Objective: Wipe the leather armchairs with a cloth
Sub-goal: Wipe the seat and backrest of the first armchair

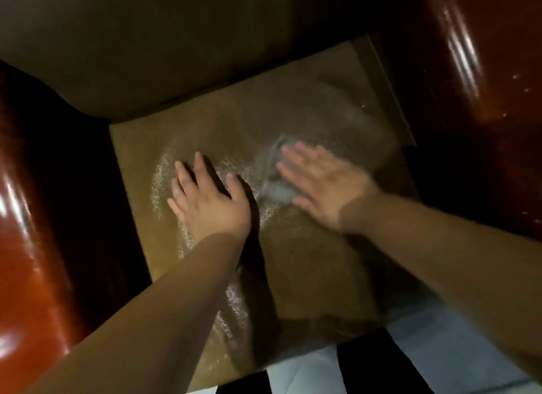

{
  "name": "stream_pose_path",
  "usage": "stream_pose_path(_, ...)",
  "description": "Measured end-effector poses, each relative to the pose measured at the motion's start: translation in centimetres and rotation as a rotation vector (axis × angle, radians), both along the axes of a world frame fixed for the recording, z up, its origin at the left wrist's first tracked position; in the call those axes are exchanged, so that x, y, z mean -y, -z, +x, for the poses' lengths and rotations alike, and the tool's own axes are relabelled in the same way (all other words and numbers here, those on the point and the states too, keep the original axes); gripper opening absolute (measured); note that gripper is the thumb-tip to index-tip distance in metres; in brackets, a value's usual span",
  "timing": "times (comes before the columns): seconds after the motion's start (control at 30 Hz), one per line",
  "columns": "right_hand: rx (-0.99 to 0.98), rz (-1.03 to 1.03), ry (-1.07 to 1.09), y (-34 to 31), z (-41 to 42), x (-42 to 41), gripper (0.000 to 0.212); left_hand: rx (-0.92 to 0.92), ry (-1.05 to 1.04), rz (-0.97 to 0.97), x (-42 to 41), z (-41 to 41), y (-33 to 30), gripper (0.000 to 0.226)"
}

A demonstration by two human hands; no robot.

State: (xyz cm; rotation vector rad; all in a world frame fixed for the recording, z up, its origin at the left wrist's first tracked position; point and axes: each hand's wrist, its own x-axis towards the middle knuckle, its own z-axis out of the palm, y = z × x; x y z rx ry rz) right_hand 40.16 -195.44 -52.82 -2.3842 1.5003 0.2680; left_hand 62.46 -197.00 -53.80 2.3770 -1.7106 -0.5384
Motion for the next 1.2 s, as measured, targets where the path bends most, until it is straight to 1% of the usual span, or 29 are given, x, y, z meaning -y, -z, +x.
stream_pose_path(0.03,-0.026,-0.018,0.123,0.6,-2.1,0.9,0.077,0.032,-0.021,0.016,-0.1,-0.4,0.5,0.074)
stream_pose_path(0.1,-0.084,0.075,0.535,1.3,-5.9,2.6,0.082,0.106,-0.031,0.011,-0.9,-0.7,1.6,0.074)
stream_pose_path(0.13,-0.073,0.120,0.716,1.5,-6.8,3.3,0.082,0.130,-0.037,0.003,-1.2,-0.8,2.0,0.075)
stream_pose_path(0.17,-0.057,0.124,0.834,1.6,-6.2,3.5,0.083,0.146,-0.045,0.001,-1.4,-0.5,2.3,0.075)
stream_pose_path(0.2,-0.045,0.092,0.874,1.8,-4.9,3.4,0.085,0.159,-0.050,0.004,-1.3,-0.5,2.5,0.075)
stream_pose_path(0.23,-0.029,0.041,0.827,2.0,-3.4,3.0,0.085,0.166,-0.052,0.012,-1.2,-0.7,2.6,0.076)
stream_pose_path(0.27,0.009,0.006,0.712,1.9,-1.7,2.2,0.084,0.163,-0.049,0.023,-1.2,-0.9,2.6,0.077)
stream_pose_path(0.3,0.068,-0.020,0.540,1.7,-0.5,1.2,0.082,0.161,-0.045,0.030,-1.0,-1.2,2.4,0.077)
stream_pose_path(0.37,0.155,0.014,0.160,1.2,0.1,-0.8,0.079,0.163,-0.039,0.045,-0.7,-1.6,1.9,0.078)
stream_pose_path(0.4,0.167,0.037,0.030,0.8,-0.9,-0.8,0.077,0.166,-0.033,0.049,-0.7,-1.8,1.7,0.078)
stream_pose_path(0.43,0.159,0.023,-0.024,0.8,-2.2,-0.4,0.074,0.168,-0.029,0.051,-0.6,-1.8,1.6,0.078)
stream_pose_path(0.47,0.133,-0.005,0.002,1.1,-3.6,0.3,0.073,0.167,-0.029,0.051,-0.6,-1.8,1.6,0.078)
stream_pose_path(0.5,0.093,-0.011,0.110,1.3,-4.9,1.3,0.072,0.169,-0.034,0.045,-0.7,-1.9,1.6,0.078)
stream_pose_path(0.6,0.044,0.095,0.674,1.2,-6.4,4.4,0.070,0.185,-0.039,-0.004,-0.8,-1.8,2.0,0.076)
stream_pose_path(0.63,0.041,0.080,0.807,1.2,-5.4,4.9,0.070,0.184,-0.035,-0.010,-0.7,-1.8,2.2,0.075)
stream_pose_path(0.67,0.035,0.016,0.856,1.4,-3.7,5.0,0.069,0.181,-0.031,-0.008,-0.5,-1.8,2.4,0.076)
stream_pose_path(0.7,0.042,-0.065,0.804,1.7,-1.7,4.7,0.068,0.177,-0.030,-0.001,-0.5,-1.8,2.4,0.076)
stream_pose_path(0.73,0.069,-0.105,0.645,1.9,0.5,4.0,0.068,0.170,-0.030,0.009,-0.5,-1.8,2.3,0.077)
stream_pose_path(0.77,0.099,-0.124,0.409,2.1,2.5,2.8,0.068,0.155,-0.027,0.017,-0.7,-1.7,2.2,0.077)
stream_pose_path(0.83,0.137,-0.038,-0.007,1.5,4.1,1.2,0.067,0.098,-0.039,0.017,-0.5,-1.1,1.4,0.075)
stream_pose_path(0.87,0.158,-0.011,-0.088,1.1,3.2,1.8,0.064,0.075,-0.077,-0.001,0.2,-0.6,0.9,0.073)
stream_pose_path(0.9,0.155,-0.025,-0.064,1.2,1.8,2.9,0.063,0.063,-0.138,-0.033,1.3,0.0,0.5,0.073)
stream_pose_path(0.93,0.117,-0.038,0.035,1.3,0.3,4.1,0.064,0.057,-0.201,-0.069,2.6,0.7,0.1,0.074)
stream_pose_path(0.97,0.047,-0.038,0.199,1.5,-1.6,5.4,0.070,0.058,-0.236,-0.097,3.8,1.3,0.0,0.073)
stream_pose_path(1.03,-0.032,0.052,0.586,1.6,-4.6,7.6,0.077,0.085,-0.170,-0.107,5.6,2.1,0.6,0.069)
stream_pose_path(1.1,-0.014,0.097,0.849,1.3,-4.1,8.7,0.074,0.133,-0.045,-0.063,5.7,2.6,2.0,0.069)
stream_pose_path(1.13,-0.028,0.085,0.864,1.1,-2.2,8.7,0.072,0.142,-0.011,-0.049,5.5,2.8,2.7,0.070)
stream_pose_path(1.17,-0.055,0.061,0.792,1.0,0.0,8.4,0.072,0.140,0.006,-0.044,5.4,2.9,3.2,0.070)
stream_pose_path(1.2,-0.046,0.042,0.651,0.9,2.3,7.9,0.072,0.133,0.015,-0.042,5.3,3.1,3.7,0.070)
